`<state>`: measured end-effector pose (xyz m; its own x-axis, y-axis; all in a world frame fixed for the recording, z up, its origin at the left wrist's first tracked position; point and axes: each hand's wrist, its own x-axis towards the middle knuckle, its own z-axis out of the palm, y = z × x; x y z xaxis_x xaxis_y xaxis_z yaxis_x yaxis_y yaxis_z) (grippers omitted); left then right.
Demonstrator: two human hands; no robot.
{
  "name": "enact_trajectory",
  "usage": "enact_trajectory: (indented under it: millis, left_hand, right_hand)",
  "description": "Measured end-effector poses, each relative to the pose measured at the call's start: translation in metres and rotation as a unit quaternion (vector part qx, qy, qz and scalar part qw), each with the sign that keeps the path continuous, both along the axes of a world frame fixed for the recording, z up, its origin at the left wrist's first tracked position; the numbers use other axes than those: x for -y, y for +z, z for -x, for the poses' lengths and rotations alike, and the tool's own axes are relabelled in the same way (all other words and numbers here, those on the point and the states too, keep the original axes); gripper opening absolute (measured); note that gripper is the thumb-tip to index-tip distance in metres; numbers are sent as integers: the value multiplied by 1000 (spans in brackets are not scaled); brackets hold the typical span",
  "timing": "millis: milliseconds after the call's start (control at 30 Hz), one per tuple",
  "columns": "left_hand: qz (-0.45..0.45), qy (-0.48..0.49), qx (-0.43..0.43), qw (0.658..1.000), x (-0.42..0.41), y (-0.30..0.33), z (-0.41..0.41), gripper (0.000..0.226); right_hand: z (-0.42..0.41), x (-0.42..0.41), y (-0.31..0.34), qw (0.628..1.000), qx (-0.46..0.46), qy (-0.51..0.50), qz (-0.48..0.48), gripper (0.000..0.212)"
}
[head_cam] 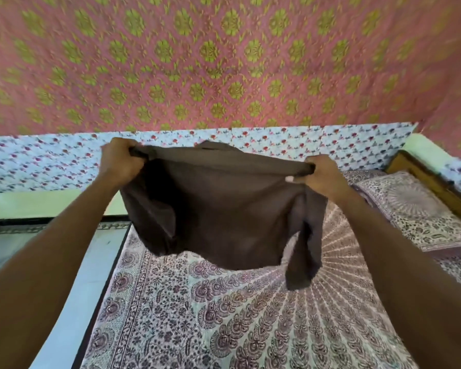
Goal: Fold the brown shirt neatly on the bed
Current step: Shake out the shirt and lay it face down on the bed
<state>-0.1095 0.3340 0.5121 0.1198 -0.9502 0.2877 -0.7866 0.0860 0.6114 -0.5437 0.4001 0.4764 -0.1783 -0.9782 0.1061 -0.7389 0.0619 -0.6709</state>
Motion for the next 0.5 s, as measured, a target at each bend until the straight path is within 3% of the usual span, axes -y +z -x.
enact_trajectory:
  millis: [100,167,267,433,500]
  left_hand:
    - [-140,-142,-42,979,-16,15,17,21]
    - [-175,-159,-90,967,-15,17,21,22]
    - [-107,-76,-127,983,-8,9,21,15]
    - [30,-25,48,998,-10,-18,33,17]
    - [39,-36,72,996,-20,-28,43,19]
  right_hand:
    - [22,-3,6,989,-51,-119,71,38]
    - [28,-8,10,993,-86,-69,28,28]
    - [42,-16,14,996,-86,-27,-15,8]
    - [62,-33,14,996,-63,-57,-24,4]
    - [60,-45,5,996,-64,-64,-19,14]
